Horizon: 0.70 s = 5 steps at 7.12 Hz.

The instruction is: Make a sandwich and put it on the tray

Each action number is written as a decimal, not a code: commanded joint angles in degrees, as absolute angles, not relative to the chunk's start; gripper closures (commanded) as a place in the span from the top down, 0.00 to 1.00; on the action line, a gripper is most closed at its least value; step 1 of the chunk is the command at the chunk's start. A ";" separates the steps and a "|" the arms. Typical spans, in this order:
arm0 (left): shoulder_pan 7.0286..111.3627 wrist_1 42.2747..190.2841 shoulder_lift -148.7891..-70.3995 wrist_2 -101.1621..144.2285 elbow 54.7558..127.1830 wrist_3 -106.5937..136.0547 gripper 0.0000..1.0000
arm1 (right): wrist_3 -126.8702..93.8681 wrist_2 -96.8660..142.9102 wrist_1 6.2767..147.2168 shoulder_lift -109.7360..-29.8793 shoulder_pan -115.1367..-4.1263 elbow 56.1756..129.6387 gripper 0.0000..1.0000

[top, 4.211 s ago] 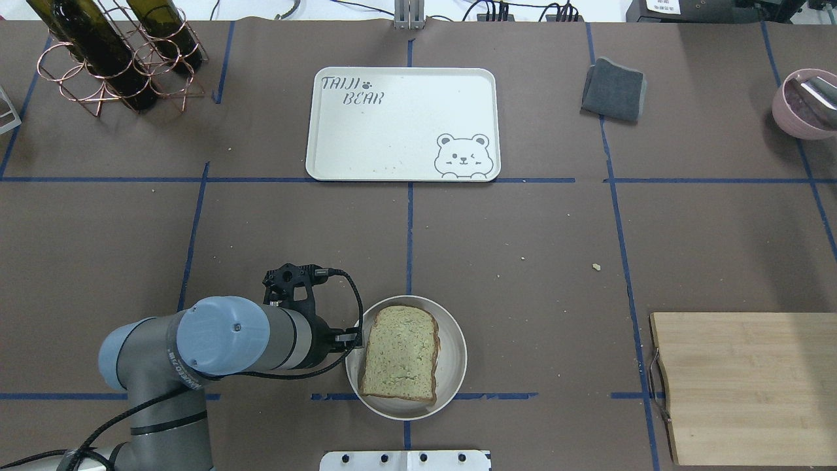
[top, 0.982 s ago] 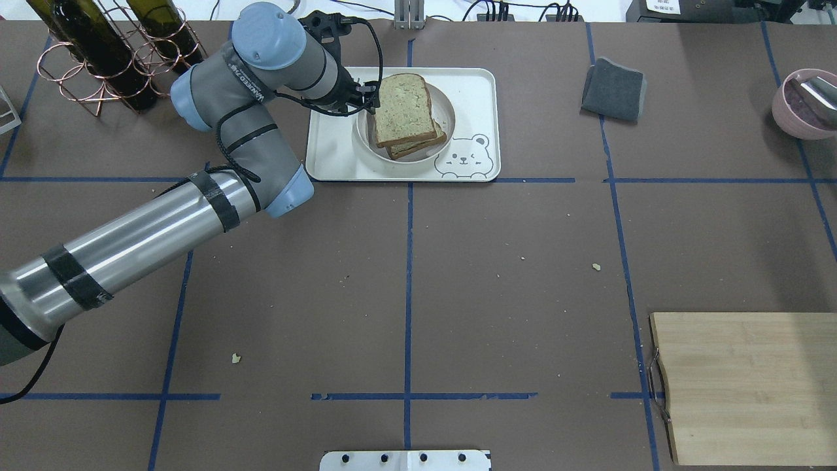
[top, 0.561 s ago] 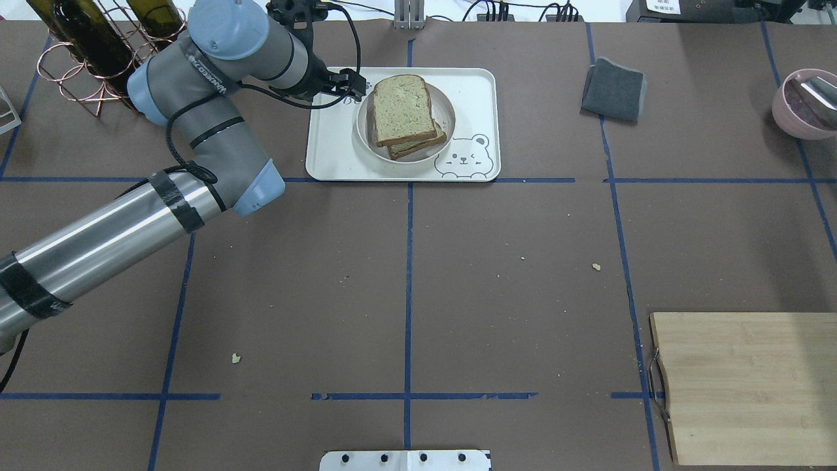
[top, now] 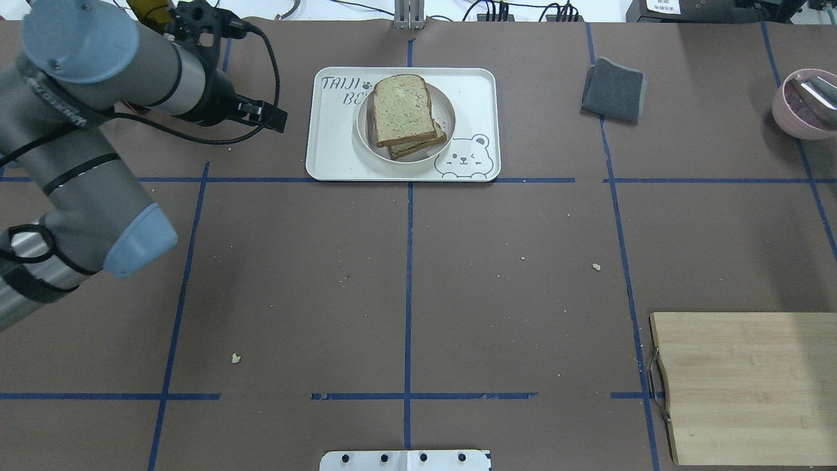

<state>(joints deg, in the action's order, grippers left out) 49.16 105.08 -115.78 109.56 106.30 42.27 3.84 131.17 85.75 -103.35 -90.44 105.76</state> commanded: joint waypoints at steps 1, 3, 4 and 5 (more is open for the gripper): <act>54.45 103.45 -104.03 109.86 115.82 31.71 1.00 | 3.87 131.66 86.31 -103.09 -90.44 105.73 1.00; 65.67 103.36 -93.74 125.15 115.67 18.01 1.00 | 3.87 131.75 86.40 -103.44 -90.44 105.73 1.00; 70.70 103.36 -87.17 130.29 114.53 8.19 1.00 | 4.04 131.84 86.48 -103.53 -90.44 105.73 1.00; 75.71 103.19 -84.23 131.21 111.65 1.56 1.00 | 4.30 131.66 87.01 -103.36 -90.44 105.65 1.00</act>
<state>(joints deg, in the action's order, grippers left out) 69.12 103.34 -89.62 127.38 114.28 11.23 4.04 131.75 86.56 -103.42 -90.44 105.72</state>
